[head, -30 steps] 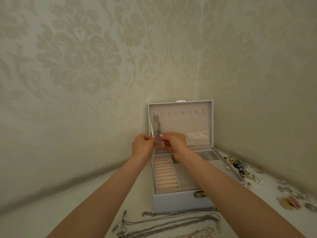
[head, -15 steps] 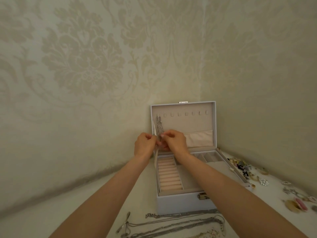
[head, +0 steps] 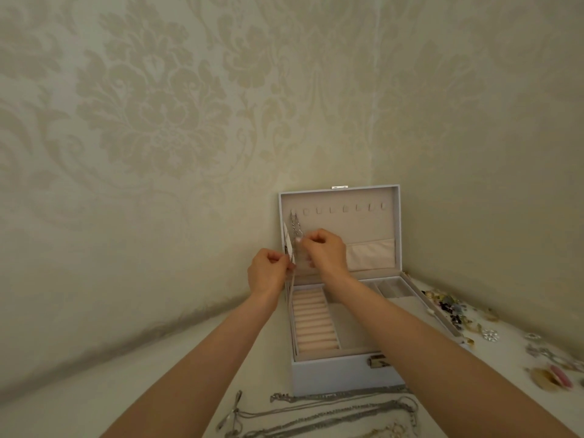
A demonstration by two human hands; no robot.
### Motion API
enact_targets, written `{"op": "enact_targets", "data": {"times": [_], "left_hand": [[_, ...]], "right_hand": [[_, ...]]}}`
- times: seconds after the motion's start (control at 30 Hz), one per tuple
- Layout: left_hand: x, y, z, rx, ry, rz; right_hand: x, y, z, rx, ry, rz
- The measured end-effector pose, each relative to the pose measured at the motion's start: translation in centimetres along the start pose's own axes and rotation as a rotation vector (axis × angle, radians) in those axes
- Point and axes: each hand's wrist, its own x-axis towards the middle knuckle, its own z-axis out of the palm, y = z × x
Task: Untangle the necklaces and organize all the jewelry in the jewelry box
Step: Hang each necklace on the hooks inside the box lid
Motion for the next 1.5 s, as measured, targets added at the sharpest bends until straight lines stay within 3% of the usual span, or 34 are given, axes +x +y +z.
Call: {"op": "enact_targets", "data": {"times": [0.1,0.17,0.4,0.57,0.7,0.83,0.9,1.03,1.17,1.37,1.5], "left_hand": [[-0.4,0.2,0.6,-0.027,0.01,0.005],[-0.6,0.5,0.7,-0.039,0.032,0.01],[-0.8,1.0,0.3,-0.05,0.053,0.057],[-1.2,1.7,1.1,-0.245,-0.063,-0.076],[-1.3,1.7,1.7,-0.242,-0.123,-0.094],[-1.9,1.6,1.7,-0.143,-0.194,-0.014],[-1.8,1.3,1.7,-0.027,-0.141,0.062],[-2.0,1.1,1.5,0.357,0.04,0.299],[-1.9,0.0,1.4,0.882,0.039,0.557],[-1.7,-1.3,1.9,0.968,0.115,0.698],[-1.6,-1.7,1.9,0.947,0.104,0.732]], "right_hand": [[-0.8,-1.3,-0.7,0.255,-0.085,0.014],[-1.0,-2.0,-0.7,0.293,-0.134,0.006],[-1.1,-1.1,-0.5,0.087,-0.139,-0.033],[-1.0,-0.1,-0.7,-0.075,-0.032,-0.08],[-0.4,-0.1,-1.3,0.126,-0.113,0.161],[-0.3,-0.6,-1.9,0.234,-0.272,0.214],[0.1,-0.4,-1.7,0.241,-0.263,0.233],[1.4,0.3,-1.5,0.043,-0.12,0.139],[1.8,0.7,-2.7,-0.383,-0.037,-0.047],[2.6,0.6,-4.9,-0.757,0.103,-0.46],[2.9,0.6,-5.4,-0.865,0.061,-0.48]]}}
